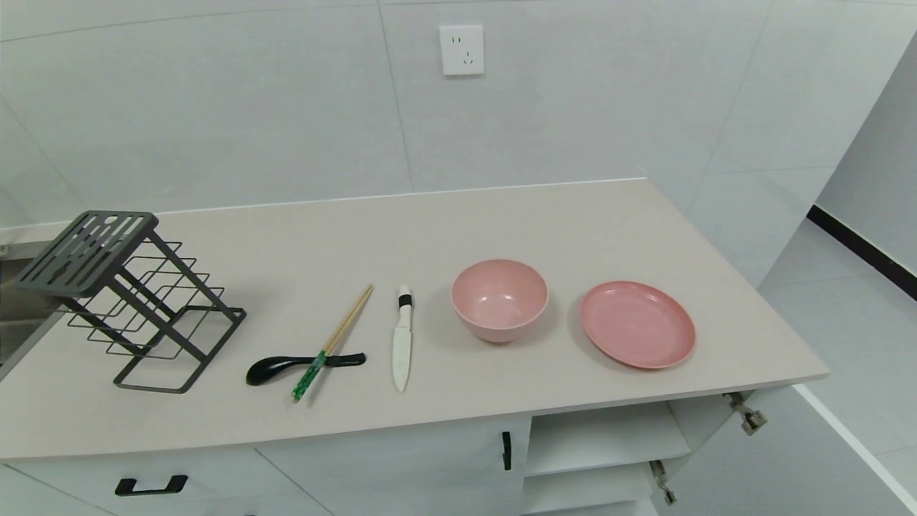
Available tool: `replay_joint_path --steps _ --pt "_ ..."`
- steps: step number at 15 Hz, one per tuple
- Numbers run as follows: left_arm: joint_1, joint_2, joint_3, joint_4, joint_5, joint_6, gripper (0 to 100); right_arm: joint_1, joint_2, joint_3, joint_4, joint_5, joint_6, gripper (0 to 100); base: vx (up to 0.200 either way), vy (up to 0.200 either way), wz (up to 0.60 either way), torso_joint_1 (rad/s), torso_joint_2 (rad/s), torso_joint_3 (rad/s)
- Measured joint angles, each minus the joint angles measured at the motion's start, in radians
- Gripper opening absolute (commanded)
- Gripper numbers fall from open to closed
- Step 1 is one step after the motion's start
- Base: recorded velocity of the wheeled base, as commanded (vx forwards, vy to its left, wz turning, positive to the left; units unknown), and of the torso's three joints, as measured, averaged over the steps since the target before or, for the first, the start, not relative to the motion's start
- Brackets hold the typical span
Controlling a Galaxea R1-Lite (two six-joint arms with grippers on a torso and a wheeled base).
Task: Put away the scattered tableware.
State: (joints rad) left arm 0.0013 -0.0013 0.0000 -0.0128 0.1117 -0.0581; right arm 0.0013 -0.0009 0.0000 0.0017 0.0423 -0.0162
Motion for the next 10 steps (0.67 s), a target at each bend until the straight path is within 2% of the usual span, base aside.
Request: replay_joint_path --steps 1,4,10 --pt "0.000 0.000 0.000 0.000 0.000 0.000 100 0.000 0.000 0.000 0.000 0.000 0.000 100 0.000 0.000 0.00 0.000 0.00 0.000" --pt "0.000 0.000 0.000 0.000 0.000 0.000 100 0.000 0.000 0.000 0.000 0.000 0.000 100 0.200 0.000 0.00 0.002 0.00 0.002" --pt "0.000 0.000 0.000 -0.001 0.000 -0.001 100 0.000 0.000 0.000 0.000 0.000 0.000 100 0.000 0.000 0.00 0.000 0.00 0.000"
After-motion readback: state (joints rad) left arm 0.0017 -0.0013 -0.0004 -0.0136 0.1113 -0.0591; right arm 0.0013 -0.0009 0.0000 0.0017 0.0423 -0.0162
